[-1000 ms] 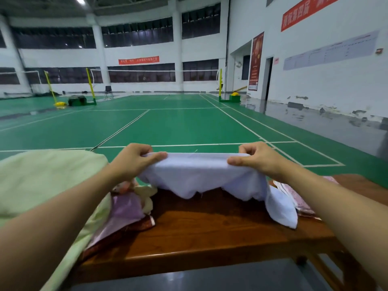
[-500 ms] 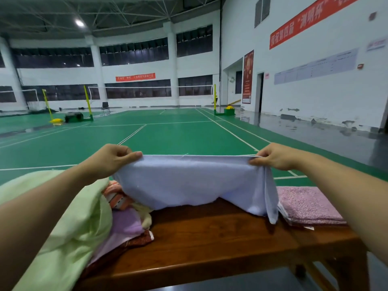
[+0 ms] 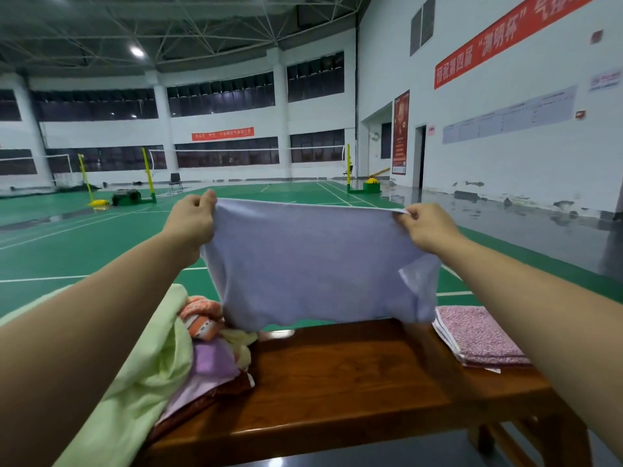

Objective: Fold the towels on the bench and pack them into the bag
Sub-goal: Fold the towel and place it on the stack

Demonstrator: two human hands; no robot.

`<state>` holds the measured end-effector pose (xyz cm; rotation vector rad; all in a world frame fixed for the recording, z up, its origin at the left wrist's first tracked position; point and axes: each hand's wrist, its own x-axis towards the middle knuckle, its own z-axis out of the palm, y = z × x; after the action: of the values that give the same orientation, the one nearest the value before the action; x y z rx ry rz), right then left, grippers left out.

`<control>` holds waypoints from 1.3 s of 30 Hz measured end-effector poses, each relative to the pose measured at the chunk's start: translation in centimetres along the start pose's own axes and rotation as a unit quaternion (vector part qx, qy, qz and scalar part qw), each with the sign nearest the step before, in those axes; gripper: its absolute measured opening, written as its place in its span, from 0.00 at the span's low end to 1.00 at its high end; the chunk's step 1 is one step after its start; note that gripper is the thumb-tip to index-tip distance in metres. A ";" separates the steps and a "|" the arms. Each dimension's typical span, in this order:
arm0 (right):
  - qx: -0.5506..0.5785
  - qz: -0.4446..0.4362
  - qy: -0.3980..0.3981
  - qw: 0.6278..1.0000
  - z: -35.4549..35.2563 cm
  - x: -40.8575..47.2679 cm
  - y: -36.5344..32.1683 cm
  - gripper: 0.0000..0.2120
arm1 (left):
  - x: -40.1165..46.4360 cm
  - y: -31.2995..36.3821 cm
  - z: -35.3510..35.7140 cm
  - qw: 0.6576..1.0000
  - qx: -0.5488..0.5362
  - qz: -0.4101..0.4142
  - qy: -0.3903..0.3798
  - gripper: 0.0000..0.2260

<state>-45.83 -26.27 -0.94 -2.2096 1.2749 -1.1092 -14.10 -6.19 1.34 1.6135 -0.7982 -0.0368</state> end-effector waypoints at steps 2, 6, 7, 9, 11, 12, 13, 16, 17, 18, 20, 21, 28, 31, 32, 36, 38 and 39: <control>-0.028 -0.034 0.045 0.998 -1.5 -0.3 -0.7 0.24 | -0.2 1.2 -0.6 0.998 0.034 0.047 0.041 0.18; -0.092 -0.099 0.130 0.982 -4.7 -1.8 -2.7 0.29 | -0.7 4.0 -2.5 0.975 0.108 0.141 0.130 0.19; -0.100 -0.112 0.149 0.977 -5.5 -2.2 -3.2 0.29 | -0.7 4.7 -3.0 0.968 0.121 0.153 0.155 0.19; -0.095 -0.138 0.175 0.970 -6.7 -2.8 -4.2 0.28 | -1.0 6.0 -3.7 0.963 0.118 0.154 0.185 0.20; -0.094 -0.149 0.193 0.965 -7.5 -3.1 -5.0 0.30 | -1.7 7.4 -4.2 0.957 0.127 0.160 0.205 0.21; -0.097 -0.155 0.204 0.962 -7.9 -3.2 -5.4 0.31 | -2.0 8.0 -4.5 0.952 0.137 0.171 0.216 0.21; -0.102 -0.162 0.218 0.957 -8.4 -3.3 -5.8 0.32 | -2.3 8.5 -4.7 0.946 0.145 0.183 0.224 0.21; -0.122 -0.182 0.269 0.938 -10.0 -3.1 -5.9 0.34 | -2.9 9.8 -5.1 0.929 0.173 0.225 0.240 0.20; -0.133 -0.183 0.283 0.932 -10.4 -2.9 -5.7 0.35 | -3.2 10.2 -5.2 0.922 0.189 0.234 0.243 0.20; -0.144 -0.177 0.291 0.929 -10.8 -2.7 -5.5 0.36 | -3.4 10.3 -5.2 0.916 0.210 0.240 0.243 0.21; -0.178 -0.157 0.274 0.932 -11.2 -2.2 -4.9 0.41 | -3.7 10.0 -4.8 0.907 0.267 0.232 0.230 0.27; -0.205 -0.140 0.242 0.938 -11.1 -2.2 -4.6 0.43 | -3.7 9.3 -4.4 0.902 0.304 0.221 0.215 0.31; -0.394 -0.045 0.024 0.918 -2.4 -2.0 2.4 0.44 | -4.6 -2.9 1.7 0.843 0.516 0.150 0.023 0.51; -0.421 -0.039 -0.028 0.906 2.7 -1.7 6.4 0.46 | -4.6 -8.5 4.3 0.824 0.549 0.137 -0.032 0.51; -0.424 -0.037 -0.039 0.904 4.3 -1.5 7.8 0.47 | -4.3 -10.2 5.1 0.821 0.553 0.133 -0.042 0.50; -0.423 -0.021 -0.089 0.901 9.7 -0.7 12.2 0.48 | -2.9 -15.4 7.9 0.796 0.589 0.117 -0.072 0.49; -0.418 -0.009 -0.101 0.903 11.5 -0.4 13.8 0.43 | -2.6 -17.5 9.1 0.783 0.605 0.117 -0.082 0.46; -0.416 -0.008 -0.099 0.904 12.3 -0.3 14.5 0.39 | -2.6 -18.3 9.5 0.781 0.607 0.121 -0.087 0.44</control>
<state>-44.62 -34.58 -18.00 -2.8077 1.8668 -0.3110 -11.85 -13.34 -18.09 2.7177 -1.2948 0.6536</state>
